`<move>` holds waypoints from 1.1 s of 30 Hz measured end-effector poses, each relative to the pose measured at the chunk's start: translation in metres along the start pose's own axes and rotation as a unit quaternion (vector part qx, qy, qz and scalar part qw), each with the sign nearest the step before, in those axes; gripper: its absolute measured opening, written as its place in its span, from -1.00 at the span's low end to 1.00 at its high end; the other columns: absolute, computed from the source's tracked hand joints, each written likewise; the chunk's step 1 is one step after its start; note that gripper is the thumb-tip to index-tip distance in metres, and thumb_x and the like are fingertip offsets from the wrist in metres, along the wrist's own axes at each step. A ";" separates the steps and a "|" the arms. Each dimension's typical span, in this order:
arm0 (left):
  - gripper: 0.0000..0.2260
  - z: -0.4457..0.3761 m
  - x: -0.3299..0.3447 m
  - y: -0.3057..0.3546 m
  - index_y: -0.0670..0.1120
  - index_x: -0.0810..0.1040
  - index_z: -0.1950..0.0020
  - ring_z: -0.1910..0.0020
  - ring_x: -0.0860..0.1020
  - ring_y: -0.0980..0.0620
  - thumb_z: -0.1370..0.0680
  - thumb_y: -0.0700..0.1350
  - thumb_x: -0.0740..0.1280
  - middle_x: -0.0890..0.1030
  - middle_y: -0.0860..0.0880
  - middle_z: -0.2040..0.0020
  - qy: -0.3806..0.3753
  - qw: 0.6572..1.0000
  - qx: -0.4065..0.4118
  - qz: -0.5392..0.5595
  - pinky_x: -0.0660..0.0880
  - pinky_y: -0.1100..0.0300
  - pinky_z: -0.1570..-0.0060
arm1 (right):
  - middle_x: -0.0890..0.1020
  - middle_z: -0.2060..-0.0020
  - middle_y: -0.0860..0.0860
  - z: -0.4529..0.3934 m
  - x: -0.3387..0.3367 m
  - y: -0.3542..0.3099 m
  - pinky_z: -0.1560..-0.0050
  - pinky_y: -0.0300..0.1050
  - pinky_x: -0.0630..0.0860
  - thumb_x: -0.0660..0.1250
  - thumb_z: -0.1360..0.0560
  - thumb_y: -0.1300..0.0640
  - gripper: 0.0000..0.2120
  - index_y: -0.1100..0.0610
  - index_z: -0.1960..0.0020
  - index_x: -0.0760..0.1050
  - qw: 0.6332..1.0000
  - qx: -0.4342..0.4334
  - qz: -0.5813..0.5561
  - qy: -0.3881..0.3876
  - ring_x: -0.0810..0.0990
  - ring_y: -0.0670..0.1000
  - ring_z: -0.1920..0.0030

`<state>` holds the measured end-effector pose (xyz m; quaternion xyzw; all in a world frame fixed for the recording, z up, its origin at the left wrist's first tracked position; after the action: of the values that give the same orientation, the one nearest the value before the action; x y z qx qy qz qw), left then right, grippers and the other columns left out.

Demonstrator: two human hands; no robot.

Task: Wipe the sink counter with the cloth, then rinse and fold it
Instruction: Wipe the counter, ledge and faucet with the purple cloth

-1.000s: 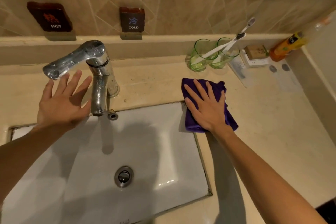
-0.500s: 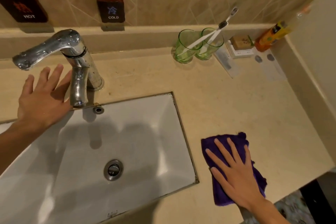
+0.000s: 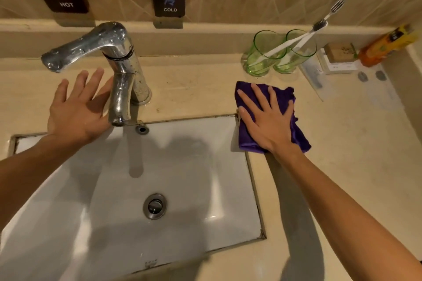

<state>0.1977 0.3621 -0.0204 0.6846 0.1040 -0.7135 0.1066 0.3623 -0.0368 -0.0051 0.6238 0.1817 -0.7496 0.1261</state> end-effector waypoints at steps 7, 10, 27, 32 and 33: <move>-0.36 0.004 -0.005 0.002 0.32 -0.39 -0.53 -0.65 -0.01 -0.07 -0.56 0.36 -0.10 0.01 0.03 -0.68 0.007 0.999 0.007 0.045 -0.10 -0.13 -0.59 | 0.06 -0.64 -0.18 0.036 0.004 0.003 -0.51 0.47 -0.11 -0.12 -0.67 -0.29 -0.51 -0.34 -0.60 0.00 0.999 -0.023 0.011 0.025 -0.07 0.06 -0.65; -0.32 0.005 -0.004 0.000 0.17 -0.06 -0.64 -0.66 -0.02 -0.07 -0.54 0.34 -0.11 0.02 0.03 -0.68 -0.010 0.999 0.002 0.041 -0.11 -0.14 -0.58 | 0.11 -0.63 -0.15 0.081 0.010 0.012 -0.52 0.45 -0.07 -0.09 -0.67 -0.28 -0.50 -0.31 -0.60 0.03 0.998 -0.050 0.024 0.029 -0.01 0.09 -0.65; -0.51 0.019 -0.039 0.001 -0.02 0.45 -0.47 -0.43 0.41 -0.26 -0.64 0.16 0.04 0.43 -0.12 -0.52 0.003 0.974 -0.034 0.225 0.31 -0.24 -0.41 | -0.29 -0.57 -0.36 0.159 -0.003 0.037 -0.48 0.41 -0.42 -0.27 -0.47 -0.56 -0.42 -0.56 -0.47 -0.23 0.982 -0.023 -0.014 -0.185 -0.44 -0.07 -0.58; -0.59 0.071 -0.069 0.004 0.00 0.54 -0.27 -0.02 0.63 -0.32 -0.62 0.14 0.04 0.69 -0.18 -0.10 0.036 0.977 -0.050 0.204 0.48 -0.10 0.06 | -0.04 -0.60 -0.35 0.147 -0.037 0.033 -0.56 0.35 -0.15 -0.09 -0.51 -0.52 -0.43 -0.48 -0.50 0.14 0.967 0.013 -0.059 -0.248 -0.18 -0.11 -0.63; -0.58 0.081 -0.075 0.006 0.00 0.55 -0.26 0.02 0.64 -0.31 -0.62 0.16 0.04 0.71 -0.19 -0.05 0.042 0.980 -0.039 0.189 0.49 -0.09 0.08 | 0.01 -0.60 -0.34 0.145 -0.043 0.032 -0.58 0.32 -0.07 -0.04 -0.52 -0.50 -0.43 -0.44 -0.50 0.20 0.963 0.022 -0.068 -0.260 -0.13 -0.11 -0.63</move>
<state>0.1253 0.3336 0.0575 0.7165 0.0048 -0.6464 0.2623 0.2549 -0.1295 0.0560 0.3962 0.1682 -0.8967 0.1034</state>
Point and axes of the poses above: each hand's wrist, its own z-axis away from the middle knuckle, its own x-axis out of the palm, y = z × x, the point moved 4 cm from there along -z, towards the middle knuckle
